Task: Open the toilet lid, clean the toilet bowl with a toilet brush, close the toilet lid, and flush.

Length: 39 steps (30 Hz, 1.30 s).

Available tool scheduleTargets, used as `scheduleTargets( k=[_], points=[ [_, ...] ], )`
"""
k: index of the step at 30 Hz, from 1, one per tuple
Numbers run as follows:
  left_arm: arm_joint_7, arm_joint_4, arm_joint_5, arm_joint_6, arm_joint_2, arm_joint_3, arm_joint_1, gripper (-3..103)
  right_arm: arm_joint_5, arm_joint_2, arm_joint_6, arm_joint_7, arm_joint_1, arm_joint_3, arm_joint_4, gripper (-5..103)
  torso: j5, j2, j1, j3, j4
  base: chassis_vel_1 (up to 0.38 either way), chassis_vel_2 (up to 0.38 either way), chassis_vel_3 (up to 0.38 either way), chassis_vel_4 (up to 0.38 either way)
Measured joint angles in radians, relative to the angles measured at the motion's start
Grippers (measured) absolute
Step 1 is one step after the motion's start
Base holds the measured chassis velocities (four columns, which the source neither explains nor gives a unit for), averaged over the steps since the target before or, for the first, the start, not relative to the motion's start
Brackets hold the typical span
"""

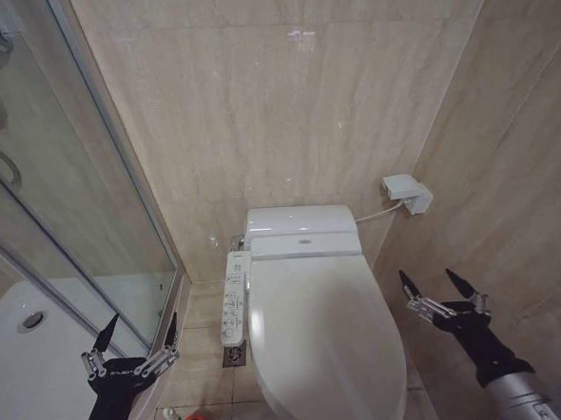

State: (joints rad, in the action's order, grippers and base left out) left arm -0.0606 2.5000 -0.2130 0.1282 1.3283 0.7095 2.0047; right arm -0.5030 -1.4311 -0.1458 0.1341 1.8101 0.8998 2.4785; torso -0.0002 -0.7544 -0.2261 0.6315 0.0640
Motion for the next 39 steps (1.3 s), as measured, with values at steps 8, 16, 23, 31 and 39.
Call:
scheduleTargets(
  k=[8, 16, 23, 31, 39],
  points=[
    [0.0, 0.0, 0.0, 0.0, 0.0, 0.0, 0.0, 100, 0.018, 0.034, 0.002, -0.01, -0.017, -0.004, -0.044, 100, 0.0002, 0.0, 0.0, 0.0, 0.0001, 0.0, 0.0, 0.0, 0.0],
    [0.0, 0.0, 0.0, 0.0, 0.0, 0.0, 0.0, 100, 0.018, 0.019, 0.005, -0.017, -0.017, -0.005, -0.039, 100, 0.0002, 0.0, 0.0, 0.0, 0.0, 0.0, 0.0, 0.0, 0.0],
    [0.0, 0.0, 0.0, 0.0, 0.0, 0.0, 0.0, 100, -0.001, -0.011, 0.005, -0.033, -0.01, 0.02, -0.02, 100, 0.0001, 0.0, 0.0, 0.0, 0.0001, 0.0, 0.0, 0.0, 0.0],
    [0.0, 0.0, 0.0, 0.0, 0.0, 0.0, 0.0, 100, -0.003, -0.025, 0.006, -0.036, -0.004, 0.021, -0.009, 100, 0.0001, 0.0, 0.0, 0.0, 0.0, 0.0, 0.0, 0.0, 0.0],
    [0.0, 0.0, 0.0, 0.0, 0.0, 0.0, 0.0, 100, -0.001, -0.028, 0.005, -0.039, -0.002, 0.02, -0.009, 100, 0.0001, 0.0, 0.0, 0.0, 0.0, 0.0, 0.0, 0.0, 0.0]
  ],
)
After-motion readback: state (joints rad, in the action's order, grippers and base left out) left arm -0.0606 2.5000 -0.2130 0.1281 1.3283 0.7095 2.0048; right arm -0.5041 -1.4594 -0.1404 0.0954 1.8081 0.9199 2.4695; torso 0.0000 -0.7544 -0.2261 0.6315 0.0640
